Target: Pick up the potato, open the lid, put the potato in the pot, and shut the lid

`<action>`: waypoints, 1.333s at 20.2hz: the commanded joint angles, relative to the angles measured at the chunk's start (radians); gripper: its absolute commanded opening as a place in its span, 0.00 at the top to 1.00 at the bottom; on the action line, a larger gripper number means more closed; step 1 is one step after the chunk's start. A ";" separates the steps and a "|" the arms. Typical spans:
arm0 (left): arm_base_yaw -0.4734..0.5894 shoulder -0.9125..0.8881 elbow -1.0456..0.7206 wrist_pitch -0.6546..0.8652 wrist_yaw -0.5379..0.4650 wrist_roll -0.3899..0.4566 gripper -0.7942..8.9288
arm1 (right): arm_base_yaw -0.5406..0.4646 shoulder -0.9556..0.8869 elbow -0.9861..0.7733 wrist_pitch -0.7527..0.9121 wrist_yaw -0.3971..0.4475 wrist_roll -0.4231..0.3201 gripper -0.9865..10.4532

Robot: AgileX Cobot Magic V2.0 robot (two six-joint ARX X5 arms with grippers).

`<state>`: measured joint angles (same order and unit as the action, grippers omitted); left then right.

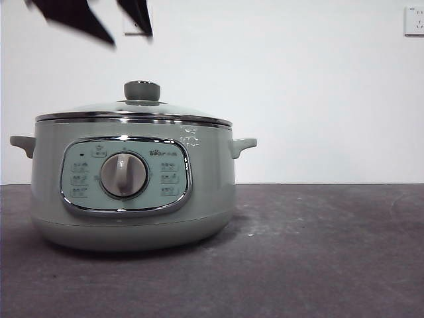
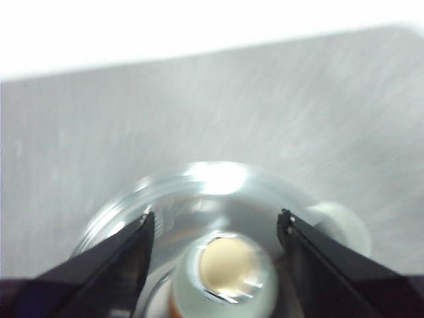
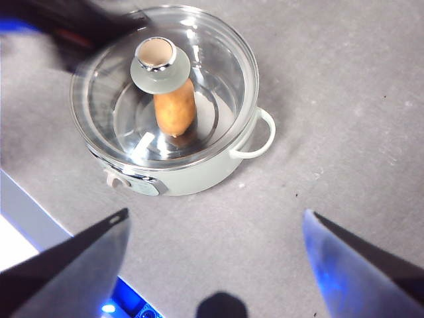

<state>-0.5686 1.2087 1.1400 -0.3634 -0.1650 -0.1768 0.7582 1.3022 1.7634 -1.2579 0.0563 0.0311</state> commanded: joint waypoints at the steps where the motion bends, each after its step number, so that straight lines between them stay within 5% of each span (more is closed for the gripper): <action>1: -0.027 -0.100 0.000 -0.032 0.059 0.051 0.59 | 0.001 -0.063 -0.053 0.028 0.003 0.014 0.66; 6: -0.050 -0.296 0.000 -0.206 0.095 0.049 0.61 | 0.001 -0.256 -0.256 0.146 0.006 0.034 0.91; 8: -0.061 -0.365 0.000 -0.303 0.091 0.055 0.89 | 0.001 -0.359 -0.392 0.256 0.013 0.059 0.93; 9: -0.067 -0.396 0.000 -0.343 0.087 0.059 0.92 | 0.002 -0.415 -0.468 0.316 0.039 0.068 0.93; 12: -0.090 -0.485 -0.011 -0.392 0.005 0.073 0.93 | 0.002 -0.578 -0.694 0.493 0.151 0.081 0.93; 16: -0.133 -0.657 -0.142 -0.341 -0.107 0.073 0.93 | 0.002 -0.738 -0.935 0.661 0.165 0.106 0.93; 27: -0.145 -0.747 -0.302 -0.385 -0.122 0.020 0.92 | 0.002 -0.741 -0.989 0.670 0.159 0.152 0.91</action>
<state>-0.7101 0.4637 0.8394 -0.7444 -0.2840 -0.1379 0.7589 0.5636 0.7799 -0.5957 0.2169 0.1650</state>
